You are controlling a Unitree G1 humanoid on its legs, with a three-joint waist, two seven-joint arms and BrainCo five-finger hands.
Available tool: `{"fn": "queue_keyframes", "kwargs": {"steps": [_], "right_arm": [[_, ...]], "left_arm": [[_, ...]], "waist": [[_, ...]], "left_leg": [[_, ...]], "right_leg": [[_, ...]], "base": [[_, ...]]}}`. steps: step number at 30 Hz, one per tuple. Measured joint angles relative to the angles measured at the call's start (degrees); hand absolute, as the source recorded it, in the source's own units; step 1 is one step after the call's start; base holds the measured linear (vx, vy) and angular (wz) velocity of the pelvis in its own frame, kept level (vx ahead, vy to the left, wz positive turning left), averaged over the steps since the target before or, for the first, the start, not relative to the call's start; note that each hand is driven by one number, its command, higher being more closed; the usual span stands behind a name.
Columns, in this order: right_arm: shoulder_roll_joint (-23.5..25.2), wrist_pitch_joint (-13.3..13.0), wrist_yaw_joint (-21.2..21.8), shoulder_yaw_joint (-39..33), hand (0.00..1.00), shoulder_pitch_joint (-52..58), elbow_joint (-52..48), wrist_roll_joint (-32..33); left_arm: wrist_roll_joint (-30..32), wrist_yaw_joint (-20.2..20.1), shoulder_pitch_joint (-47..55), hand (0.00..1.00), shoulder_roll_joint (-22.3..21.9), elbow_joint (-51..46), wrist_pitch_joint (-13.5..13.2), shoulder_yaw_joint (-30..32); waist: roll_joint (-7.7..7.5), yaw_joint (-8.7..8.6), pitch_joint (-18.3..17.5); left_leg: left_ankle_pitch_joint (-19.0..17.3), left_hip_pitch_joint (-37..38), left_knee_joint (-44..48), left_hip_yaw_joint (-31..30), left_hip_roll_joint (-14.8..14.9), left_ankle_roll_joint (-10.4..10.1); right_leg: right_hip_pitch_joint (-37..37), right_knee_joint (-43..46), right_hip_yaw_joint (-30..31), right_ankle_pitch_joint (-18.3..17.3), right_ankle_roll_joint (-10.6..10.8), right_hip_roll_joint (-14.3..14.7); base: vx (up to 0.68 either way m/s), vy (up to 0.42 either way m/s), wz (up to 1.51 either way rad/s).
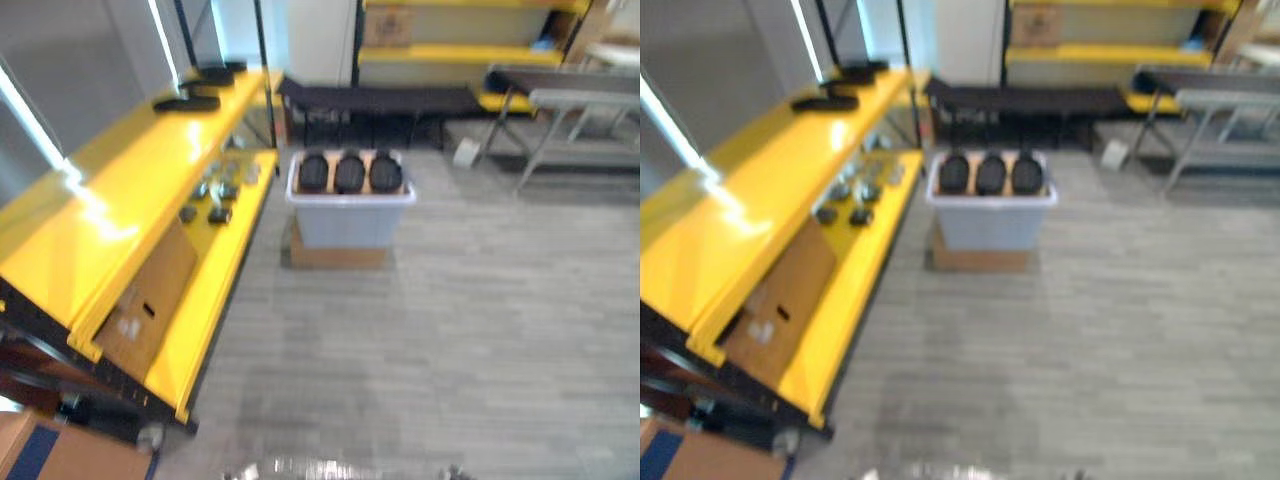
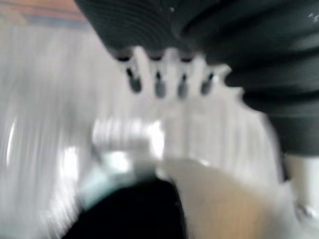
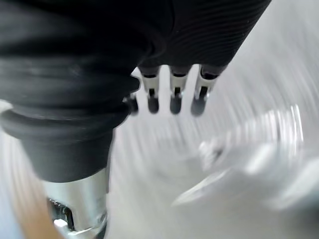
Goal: Walk over and take plastic housings, then place them on the shelf
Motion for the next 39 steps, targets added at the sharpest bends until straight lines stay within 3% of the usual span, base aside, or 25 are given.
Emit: {"fn": "queue_keyframes", "kwargs": {"steps": [7, 16, 20, 26, 30, 33, 34, 35, 36, 38, 39], "right_arm": [[1.63, 0.82, 0.45, -3.96, 0.00, -0.12, 2.08, 0.79], [2.62, 1.32, 1.02, -4.06, 0.00, -2.44, 2.03, 0.37], [2.74, -0.88, 1.25, -5.50, 0.00, -2.94, 1.60, -11.42], [2.17, -1.60, 0.96, -3.67, 0.00, -2.51, 1.37, -11.69], [2.18, -2.18, 0.73, -3.74, 0.00, -2.20, 0.56, -11.47], [2.91, -3.07, 0.75, -3.91, 0.00, -1.08, 0.21, -10.09], [2.71, -3.14, 0.84, -3.92, 0.00, -1.28, -0.06, -9.29], [2.65, -3.17, 0.86, -3.94, 0.00, -1.04, -0.03, -9.29], [2.63, -3.15, 0.81, -3.85, 0.00, -0.87, 0.13, -9.35], [3.26, -3.10, 0.78, -3.86, 0.00, -0.29, 0.16, -9.48], [3.65, -3.04, 0.82, -3.82, 0.00, 0.40, 0.23, -9.62]], "left_arm": [[-3.67, -0.92, -0.38, 0.00, -0.63, 0.73, 0.27, 1.65], [-4.11, -1.14, -0.67, 0.00, -0.47, 0.76, 0.30, 1.69], [-3.96, -0.89, -0.82, 0.00, -0.43, 0.86, 0.32, 1.80], [-3.50, 1.03, -1.01, 0.00, -0.55, 1.36, 0.28, 1.73], [-3.52, 1.61, -1.53, 0.00, -0.23, 1.67, 0.32, 1.29], [-3.38, 2.53, -1.76, 0.00, 0.84, 1.77, 0.29, -0.54], [-3.06, 3.15, -2.55, 0.00, 0.90, 1.85, 0.37, -0.94], [-3.04, 3.34, -2.83, 0.00, 0.83, 1.88, 0.38, -0.94], [-2.99, 3.38, -3.09, 0.00, 0.93, 1.91, 0.36, -0.91], [-2.88, 3.39, -4.29, 0.00, 1.39, 1.93, 0.59, -0.76], [-2.93, 3.39, -4.70, 0.00, 1.78, 1.91, 0.78, -0.70]], "waist": [[-0.59, -0.14, 0.06], [-1.40, -0.11, 1.23], [-1.50, -0.09, 1.68], [-1.90, -0.22, 2.05], [-2.28, -0.35, 2.27], [-3.30, -1.25, 4.00], [-2.73, -1.96, 5.27], [-2.54, -1.97, 5.76], [-2.07, -1.70, 6.18], [-2.55, -1.70, 7.03], [-2.98, -1.58, 7.24]], "left_leg": [[4.23, 4.24, -8.44, 1.27, -1.46, 0.44], [4.68, 7.14, -11.12, 1.90, -1.94, 0.32], [5.25, 8.27, -12.69, 2.80, -2.18, 0.21], [5.98, 8.28, -13.43, 2.65, -2.78, 0.88], [5.29, 7.04, -13.51, 2.38, -4.26, 1.82], [4.29, 7.52, -13.50, 0.38, -5.75, 3.85], [4.22, 8.41, -13.28, -0.31, -5.18, 4.41], [3.92, 9.17, -13.16, -0.27, -4.38, 4.59], [3.48, 9.50, -12.91, -0.11, -3.41, 4.43], [2.11, 9.37, -10.51, 0.13, -0.85, 2.95], [0.96, 9.46, -8.32, 0.28, 0.61, 1.86]], "right_leg": [[2.47, -4.23, -0.63, 2.24, 0.78, -0.16], [4.11, -4.95, -0.59, 2.36, 1.67, -0.30], [4.14, -4.67, -0.47, 2.23, 1.86, -0.37], [3.67, -4.04, -0.78, 1.62, 2.24, -0.97], [-1.52, 4.63, -0.93, -3.49, 3.20, -3.90], [-4.51, 13.98, -0.69, -4.98, 5.71, -7.18], [-8.10, 21.36, -0.65, -6.19, 4.68, -7.89], [-8.84, 22.97, -0.71, -7.27, 3.37, -7.56], [-10.19, 23.21, -0.62, -8.36, 2.92, -6.93], [-12.93, 21.38, -0.53, -8.32, 2.59, -5.34], [-14.21, 19.11, -0.62, -7.59, 3.55, -4.67]], "base": [[0.11, 0.035, 0.03], [0.05, 0.029, -0.02], [-0.05, 0.013, -0.10], [-0.08, 0.013, 0.03], [-0.05, 0.077, 0.07], [0.06, 0.094, 0.19], [0.10, 0.077, 0.29], [0.12, 0.082, 0.11], [0.13, 0.056, -0.01], [0.18, 0.029, 0.03], [0.21, 0.001, 0.02]]}}
